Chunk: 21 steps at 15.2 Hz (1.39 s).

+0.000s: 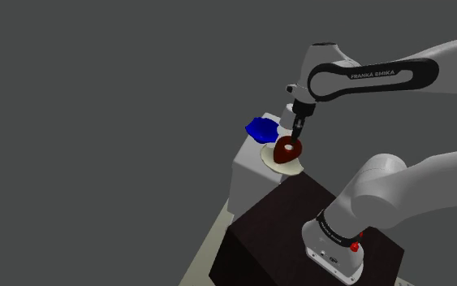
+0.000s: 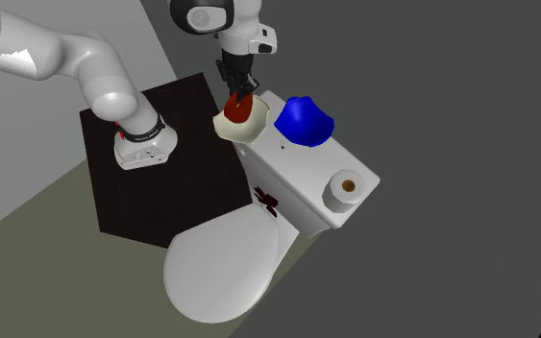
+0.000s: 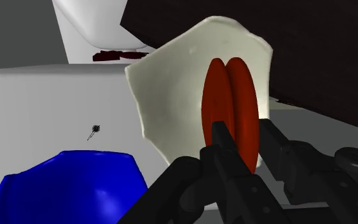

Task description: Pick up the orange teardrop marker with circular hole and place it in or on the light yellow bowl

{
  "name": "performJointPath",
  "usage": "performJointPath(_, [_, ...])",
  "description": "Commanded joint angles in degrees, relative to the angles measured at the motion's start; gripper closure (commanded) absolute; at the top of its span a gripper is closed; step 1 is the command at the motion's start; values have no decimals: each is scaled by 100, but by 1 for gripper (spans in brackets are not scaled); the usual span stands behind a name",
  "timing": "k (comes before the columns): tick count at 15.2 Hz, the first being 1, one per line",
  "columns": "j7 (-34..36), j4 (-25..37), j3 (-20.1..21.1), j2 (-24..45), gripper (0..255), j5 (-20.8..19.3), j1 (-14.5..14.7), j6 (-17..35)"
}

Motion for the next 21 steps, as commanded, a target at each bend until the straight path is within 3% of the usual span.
performJointPath(1, [0,-1,0,1,255,0,0,4])
performJointPath(3, [0,-1,0,1,255,0,0,4])
performJointPath(4, [0,-1,-1,1,0,0,0,4])
performJointPath(9, [0,-1,-1,1,0,0,0,4])
performJointPath(13, [-21,640,160,-136,0,154,69,-772])
performJointPath(21, [-21,640,160,-136,0,154,69,-772])
